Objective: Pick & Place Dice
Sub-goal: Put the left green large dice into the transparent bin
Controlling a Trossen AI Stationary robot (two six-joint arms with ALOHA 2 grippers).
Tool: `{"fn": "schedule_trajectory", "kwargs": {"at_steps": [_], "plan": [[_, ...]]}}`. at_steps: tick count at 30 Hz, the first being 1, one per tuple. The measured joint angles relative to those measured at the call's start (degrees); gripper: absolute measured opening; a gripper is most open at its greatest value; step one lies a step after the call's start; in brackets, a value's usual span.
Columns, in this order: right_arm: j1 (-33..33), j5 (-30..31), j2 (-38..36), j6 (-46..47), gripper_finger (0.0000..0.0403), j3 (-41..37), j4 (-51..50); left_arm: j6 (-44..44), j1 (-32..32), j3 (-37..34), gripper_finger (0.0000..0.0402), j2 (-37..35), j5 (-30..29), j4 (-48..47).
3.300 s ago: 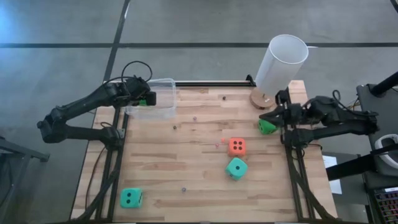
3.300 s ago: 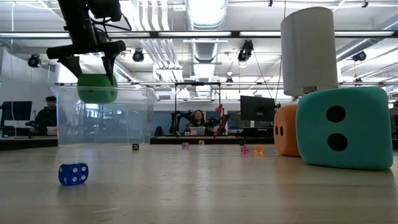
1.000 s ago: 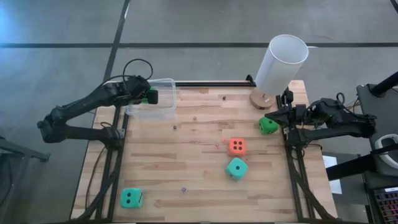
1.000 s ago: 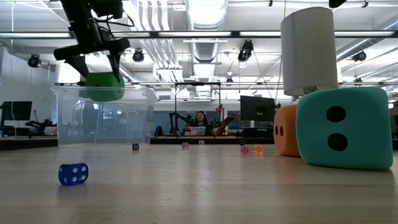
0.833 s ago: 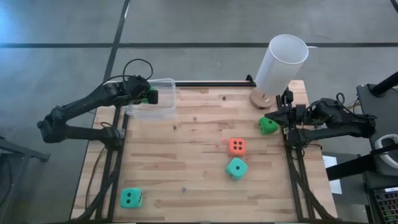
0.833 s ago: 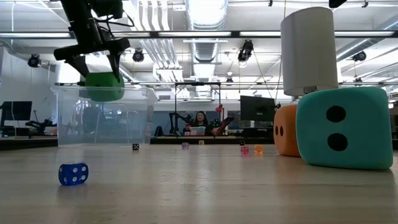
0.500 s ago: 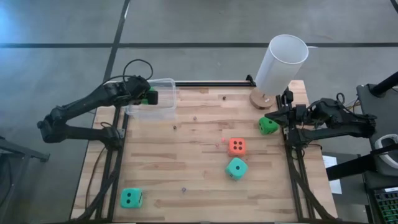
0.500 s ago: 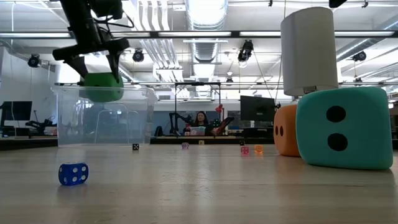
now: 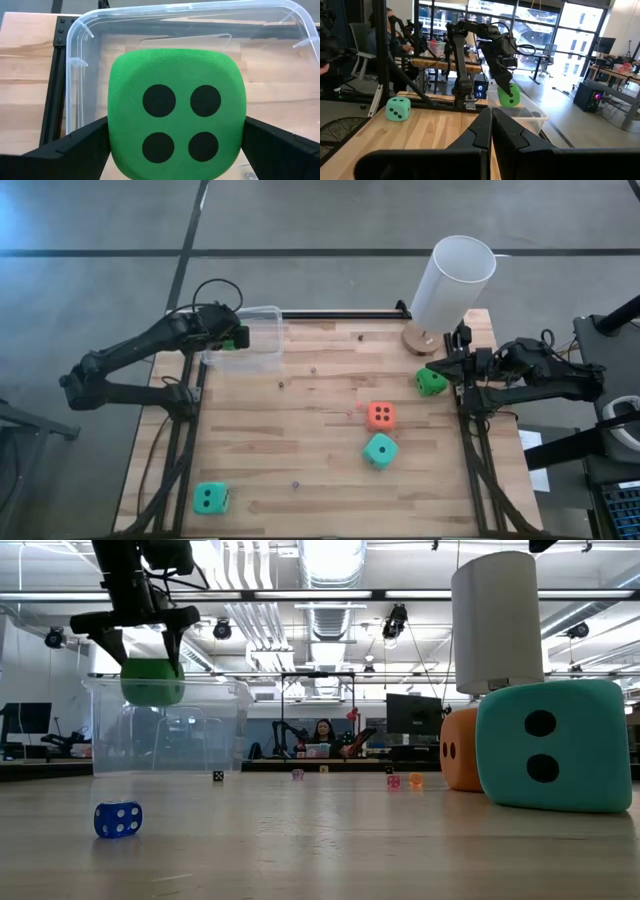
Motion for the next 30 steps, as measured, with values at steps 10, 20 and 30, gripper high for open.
{"fn": "schedule_trajectory", "kwargs": {"at_steps": [10,20,30], "plan": [[0.02,0.00,0.00,0.00,0.0008,0.00,0.01,-2.07,0.04,0.00,0.0367,-0.07,-0.32,0.87],[0.04,0.00,0.00,0.00,0.0008,0.00,0.02,-4.73,0.04,0.00,0.0387,-0.07,-0.25,0.29],[0.04,0.00,0.00,0.00,0.0008,0.00,0.00,-5.84,0.37,0.00,0.0388,-0.09,-0.12,-0.46]]}}
